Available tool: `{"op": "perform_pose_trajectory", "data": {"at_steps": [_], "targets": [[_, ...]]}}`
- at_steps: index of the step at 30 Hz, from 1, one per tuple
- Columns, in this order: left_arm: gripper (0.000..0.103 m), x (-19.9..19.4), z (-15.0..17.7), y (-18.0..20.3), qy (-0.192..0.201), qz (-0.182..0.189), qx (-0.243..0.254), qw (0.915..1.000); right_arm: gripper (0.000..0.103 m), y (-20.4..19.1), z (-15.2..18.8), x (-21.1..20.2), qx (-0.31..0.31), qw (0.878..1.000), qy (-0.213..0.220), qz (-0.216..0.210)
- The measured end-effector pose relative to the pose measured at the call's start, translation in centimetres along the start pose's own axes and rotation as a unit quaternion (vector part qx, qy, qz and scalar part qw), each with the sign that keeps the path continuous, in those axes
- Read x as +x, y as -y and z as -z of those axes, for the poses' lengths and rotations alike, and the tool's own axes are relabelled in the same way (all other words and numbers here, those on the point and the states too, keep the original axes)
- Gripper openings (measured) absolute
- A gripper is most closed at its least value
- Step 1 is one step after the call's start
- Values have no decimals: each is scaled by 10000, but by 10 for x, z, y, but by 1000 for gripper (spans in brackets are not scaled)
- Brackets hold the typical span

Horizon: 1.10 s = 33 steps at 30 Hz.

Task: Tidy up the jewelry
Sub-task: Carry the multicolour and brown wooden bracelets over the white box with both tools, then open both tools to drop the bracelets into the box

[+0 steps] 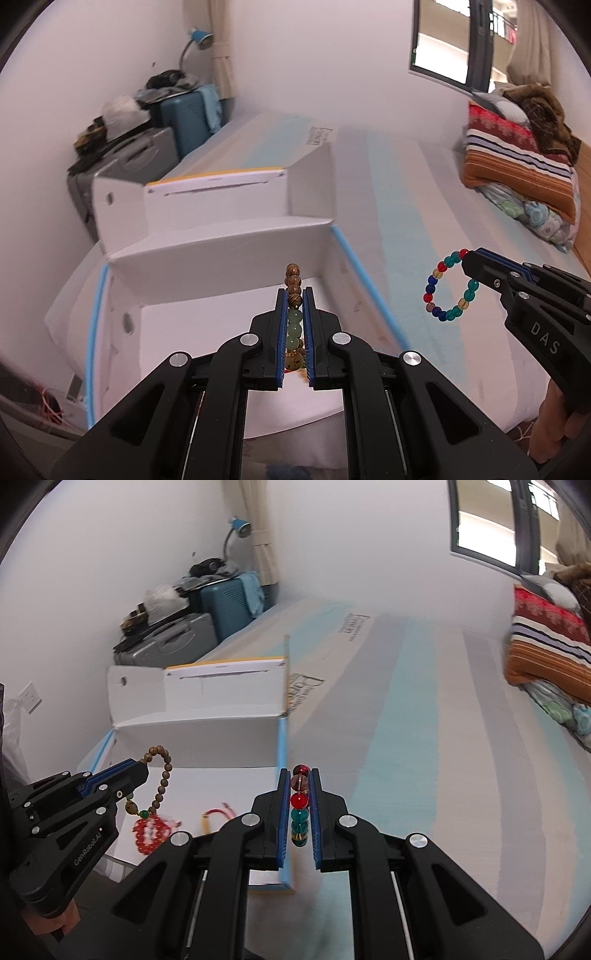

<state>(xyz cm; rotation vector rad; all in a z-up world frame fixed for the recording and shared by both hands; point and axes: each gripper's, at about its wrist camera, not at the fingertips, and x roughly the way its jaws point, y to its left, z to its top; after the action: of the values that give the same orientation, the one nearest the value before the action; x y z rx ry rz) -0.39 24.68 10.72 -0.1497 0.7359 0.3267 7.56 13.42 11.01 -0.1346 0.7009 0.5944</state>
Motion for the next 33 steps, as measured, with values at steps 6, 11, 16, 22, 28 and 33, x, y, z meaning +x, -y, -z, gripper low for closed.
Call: {"op": "perform_pose_trajectory", "data": {"at_steps": [6,11,16,22,28,33], "targets": [[8,4,12,-40,-115,-199,-195,9995,9,-37,6,19,-150,9997,-138,-145],[8,18,22,-67,-311,-371,-357,9982,9,-61,12,41,-259,9990,-282,-246],[8,43,35,-93,-632,-556,-527,9951,9,-78,19,70,-338,9977,-518,-292],[8,69,49,-109,-946,-578,-597,9920,9,-87,31,102,-383,9956,-809,-268],[8,80,56,-115,-1071,-583,-632,9905,9,-93,39,119,-373,9945,-944,-270],[13,80,56,-120,-1039,-641,-733,9898,10,-96,42,123,-392,9942,-974,-243]]}}
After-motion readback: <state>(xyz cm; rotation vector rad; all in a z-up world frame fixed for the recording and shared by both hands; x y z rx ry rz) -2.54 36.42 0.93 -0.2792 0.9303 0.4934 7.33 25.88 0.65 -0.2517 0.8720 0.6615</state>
